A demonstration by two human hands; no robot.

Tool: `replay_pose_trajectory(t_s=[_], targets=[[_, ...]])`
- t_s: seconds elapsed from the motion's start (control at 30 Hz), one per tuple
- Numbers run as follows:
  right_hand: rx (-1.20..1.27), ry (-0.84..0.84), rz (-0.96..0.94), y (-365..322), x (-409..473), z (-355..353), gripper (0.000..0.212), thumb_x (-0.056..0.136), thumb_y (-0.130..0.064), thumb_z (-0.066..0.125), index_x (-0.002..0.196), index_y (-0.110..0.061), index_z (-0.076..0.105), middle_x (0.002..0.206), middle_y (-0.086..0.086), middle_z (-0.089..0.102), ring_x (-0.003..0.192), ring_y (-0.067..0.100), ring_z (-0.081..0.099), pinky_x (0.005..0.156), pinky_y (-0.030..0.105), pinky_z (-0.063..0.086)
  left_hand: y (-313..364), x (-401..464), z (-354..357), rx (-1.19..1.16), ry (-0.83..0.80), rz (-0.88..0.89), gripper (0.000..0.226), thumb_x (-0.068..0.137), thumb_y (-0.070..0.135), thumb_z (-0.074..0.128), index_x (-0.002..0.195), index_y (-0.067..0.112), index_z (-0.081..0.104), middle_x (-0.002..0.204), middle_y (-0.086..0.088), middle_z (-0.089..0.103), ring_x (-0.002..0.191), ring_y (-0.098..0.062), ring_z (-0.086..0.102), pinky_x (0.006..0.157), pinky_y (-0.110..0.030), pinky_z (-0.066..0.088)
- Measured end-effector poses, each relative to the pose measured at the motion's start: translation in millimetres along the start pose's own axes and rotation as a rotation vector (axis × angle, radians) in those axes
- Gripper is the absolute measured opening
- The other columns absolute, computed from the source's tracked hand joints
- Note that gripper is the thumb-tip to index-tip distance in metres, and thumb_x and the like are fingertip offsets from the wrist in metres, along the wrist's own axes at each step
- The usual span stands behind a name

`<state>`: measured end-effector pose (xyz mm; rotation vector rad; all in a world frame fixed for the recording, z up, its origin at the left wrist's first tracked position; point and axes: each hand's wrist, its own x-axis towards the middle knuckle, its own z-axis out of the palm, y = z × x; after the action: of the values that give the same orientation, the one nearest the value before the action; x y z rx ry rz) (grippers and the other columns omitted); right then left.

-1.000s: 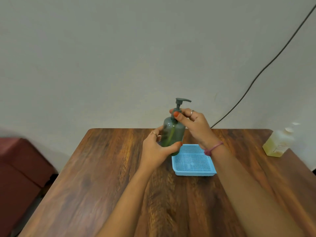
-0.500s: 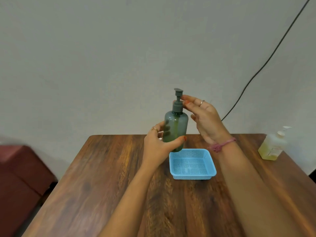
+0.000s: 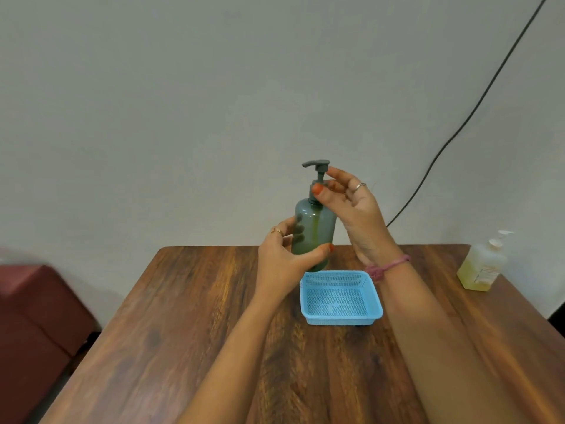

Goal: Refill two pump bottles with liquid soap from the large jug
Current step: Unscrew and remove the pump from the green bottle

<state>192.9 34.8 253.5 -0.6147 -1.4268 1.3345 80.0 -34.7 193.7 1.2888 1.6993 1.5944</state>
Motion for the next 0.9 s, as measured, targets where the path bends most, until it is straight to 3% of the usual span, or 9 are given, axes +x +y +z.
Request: replay_pose_trajectory(t_s=[0.1, 0.23, 0.3, 0.4, 0.47, 0.57, 0.7, 0.77, 0.9], targets=[[-0.067, 0.024, -0.019, 3.6, 1.7, -2.0, 0.044, 0.081, -0.016, 0.073, 0.121, -0.014, 0.056, 0.091, -0.002, 0.069, 0.093, 0.012, 0.066, 0.079, 0.020, 0.051, 1.8, -1.9, 0.1, 0.002, -0.001, -0.002, 0.078, 0.062, 0.037, 0.085, 0.132, 0.021, 0.053, 0.118, 0.009, 0.063, 0.104, -0.005, 0.061, 0.083, -0.038, 0.059], [0.017, -0.019, 0.027, 3.4, -1.2, -6.0, 0.033, 0.095, -0.019, 0.054, 0.128, -0.022, 0.053, 0.112, -0.001, 0.069, 0.103, 0.002, 0.063, 0.071, 0.003, 0.043, 4.5, -2.9, 0.5, -0.009, -0.002, -0.001, 0.076, 0.066, 0.030, 0.086, 0.133, 0.020, 0.052, 0.120, 0.008, 0.062, 0.106, -0.006, 0.061, 0.085, -0.036, 0.059], [0.009, -0.014, -0.001, 1.9, -2.4, -3.6, 0.042, 0.090, -0.023, 0.062, 0.130, -0.021, 0.050, 0.112, -0.003, 0.066, 0.104, 0.004, 0.063, 0.078, 0.010, 0.048, 6.3, -2.8, 0.7, -0.012, -0.006, 0.007, 0.074, 0.066, 0.030, 0.086, 0.132, 0.021, 0.053, 0.120, 0.008, 0.062, 0.106, -0.006, 0.061, 0.084, -0.035, 0.059], [-0.107, 0.057, -0.063, 2.3, -0.8, -2.7, 0.051, 0.079, -0.020, 0.076, 0.125, -0.018, 0.053, 0.096, -0.001, 0.065, 0.099, 0.015, 0.064, 0.086, 0.028, 0.053, 8.9, -2.6, 2.0, -0.006, -0.018, 0.024, 0.074, 0.067, 0.030, 0.086, 0.132, 0.020, 0.053, 0.120, 0.007, 0.062, 0.106, -0.007, 0.061, 0.086, -0.031, 0.058], [-0.078, 0.036, -0.050, 1.3, -0.4, -5.0, 0.040, 0.086, -0.014, 0.068, 0.124, -0.017, 0.054, 0.091, -0.003, 0.067, 0.093, 0.011, 0.065, 0.082, 0.024, 0.051, 9.5, -2.2, 2.8, -0.017, -0.010, 0.024, 0.074, 0.067, 0.031, 0.086, 0.132, 0.020, 0.053, 0.120, 0.007, 0.062, 0.105, -0.006, 0.061, 0.086, -0.029, 0.058], [-0.003, -0.029, -0.021, -1.3, -2.9, -8.4, 0.035, 0.095, -0.012, 0.052, 0.130, -0.020, 0.050, 0.106, -0.005, 0.070, 0.093, 0.001, 0.065, 0.078, 0.016, 0.049, 8.9, -2.0, 2.9, -0.022, 0.001, 0.028, 0.074, 0.066, 0.031, 0.086, 0.131, 0.021, 0.053, 0.119, 0.008, 0.062, 0.105, -0.005, 0.061, 0.085, -0.027, 0.057], [-0.117, 0.022, -0.067, -0.6, -4.1, -3.4, 0.057, 0.080, -0.021, 0.075, 0.129, -0.021, 0.047, 0.103, 0.002, 0.066, 0.101, 0.014, 0.065, 0.087, 0.028, 0.052, 8.0, -3.3, 3.6, -0.005, -0.015, 0.037, 0.075, 0.066, 0.033, 0.086, 0.131, 0.021, 0.052, 0.120, 0.009, 0.062, 0.105, -0.005, 0.061, 0.083, -0.024, 0.057], [-0.159, 0.049, -0.073, 0.6, -3.8, -4.4, 0.052, 0.079, -0.016, 0.076, 0.124, -0.022, 0.050, 0.100, 0.006, 0.067, 0.098, 0.018, 0.065, 0.087, 0.032, 0.052, 7.7, -4.1, 4.1, -0.004, -0.015, 0.036, 0.075, 0.066, 0.033, 0.086, 0.132, 0.022, 0.052, 0.120, 0.008, 0.061, 0.106, -0.005, 0.060, 0.084, -0.026, 0.057], [-0.049, -0.012, -0.029, -1.3, -6.4, -9.7, 0.040, 0.094, -0.008, 0.054, 0.131, -0.020, 0.047, 0.105, 0.001, 0.071, 0.098, 0.006, 0.066, 0.078, 0.014, 0.049, 6.9, -5.6, 3.7, -0.022, -0.002, 0.027, 0.075, 0.066, 0.031, 0.086, 0.132, 0.022, 0.052, 0.120, 0.008, 0.062, 0.107, -0.007, 0.061, 0.087, -0.031, 0.057]])
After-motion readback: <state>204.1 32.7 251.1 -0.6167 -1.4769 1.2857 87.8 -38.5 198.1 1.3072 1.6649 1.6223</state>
